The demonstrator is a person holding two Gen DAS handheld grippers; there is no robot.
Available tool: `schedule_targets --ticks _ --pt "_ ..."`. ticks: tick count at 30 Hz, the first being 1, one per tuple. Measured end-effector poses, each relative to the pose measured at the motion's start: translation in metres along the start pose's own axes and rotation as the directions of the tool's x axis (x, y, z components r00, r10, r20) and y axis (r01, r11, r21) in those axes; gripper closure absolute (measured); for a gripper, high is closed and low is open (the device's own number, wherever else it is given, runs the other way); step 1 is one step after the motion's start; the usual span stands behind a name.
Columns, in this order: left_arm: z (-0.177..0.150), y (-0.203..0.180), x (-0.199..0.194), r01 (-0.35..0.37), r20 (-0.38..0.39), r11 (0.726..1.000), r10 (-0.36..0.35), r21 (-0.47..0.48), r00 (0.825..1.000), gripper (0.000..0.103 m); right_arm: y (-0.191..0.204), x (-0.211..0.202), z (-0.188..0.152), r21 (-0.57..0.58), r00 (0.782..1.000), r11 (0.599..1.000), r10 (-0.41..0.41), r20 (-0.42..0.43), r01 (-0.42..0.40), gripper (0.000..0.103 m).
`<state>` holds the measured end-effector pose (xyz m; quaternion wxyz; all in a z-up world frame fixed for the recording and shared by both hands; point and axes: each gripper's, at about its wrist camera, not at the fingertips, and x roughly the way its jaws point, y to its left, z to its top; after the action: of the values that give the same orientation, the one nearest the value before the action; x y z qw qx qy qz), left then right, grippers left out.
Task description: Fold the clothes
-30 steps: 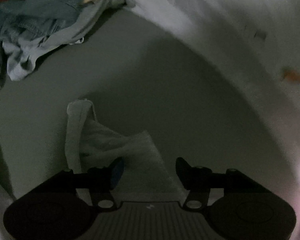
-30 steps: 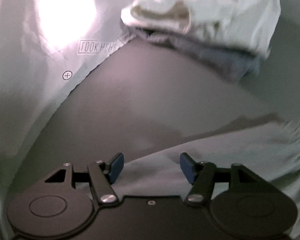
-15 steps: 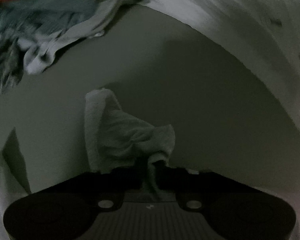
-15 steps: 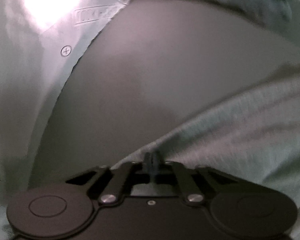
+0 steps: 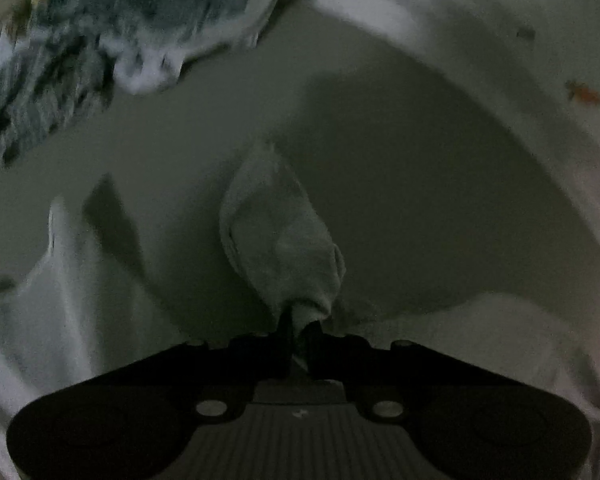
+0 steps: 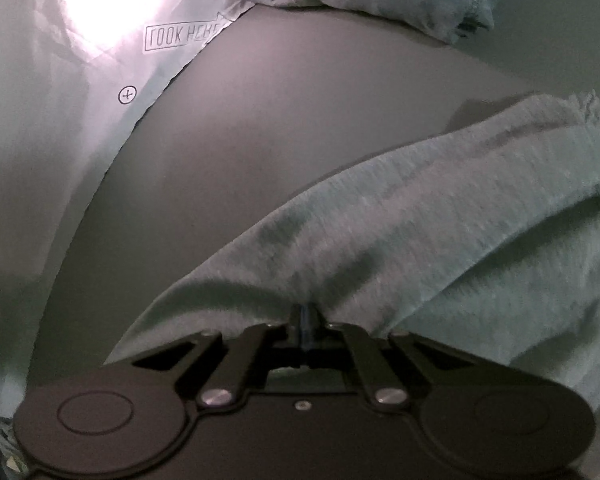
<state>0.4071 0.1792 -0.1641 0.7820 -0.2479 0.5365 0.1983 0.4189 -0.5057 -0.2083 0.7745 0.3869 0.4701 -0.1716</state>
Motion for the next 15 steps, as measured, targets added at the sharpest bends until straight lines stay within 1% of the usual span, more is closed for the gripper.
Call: schedule_targets --ticks 3,6,8,11,13,15 --pt "-0.013 0.011 0.005 -0.005 -0.069 0.999 0.002 -0.036 0.998 0.088 0.002 0.001 0.001 -0.005 1.0 1.0 -0.006 -0.009 0.006 0.102" --pt "-0.015 0.015 -0.003 0.008 -0.082 1.0 -0.01 -0.018 0.997 0.087 0.004 0.0 0.001 -0.013 1.0 1.0 -0.013 -0.012 0.012 0.102" --pt "-0.013 0.01 -0.013 0.019 -0.055 0.998 -0.016 0.052 0.998 0.084 0.007 0.002 0.001 -0.022 1.0 1.0 -0.015 -0.009 0.014 0.099" --pt "-0.009 -0.002 -0.029 0.039 0.002 0.986 -0.04 0.16 0.999 0.079 0.011 0.002 0.0 -0.057 1.0 0.998 -0.013 -0.003 0.013 0.093" --pt "-0.004 -0.005 -0.034 0.06 0.042 0.982 -0.068 0.181 0.997 0.079 0.013 0.002 -0.001 -0.076 1.0 0.997 -0.01 0.002 0.01 0.089" --pt "0.0 -0.009 -0.035 0.083 0.076 0.982 -0.097 0.167 0.992 0.079 0.014 0.002 -0.002 -0.086 1.0 0.996 -0.005 0.009 0.006 0.087"
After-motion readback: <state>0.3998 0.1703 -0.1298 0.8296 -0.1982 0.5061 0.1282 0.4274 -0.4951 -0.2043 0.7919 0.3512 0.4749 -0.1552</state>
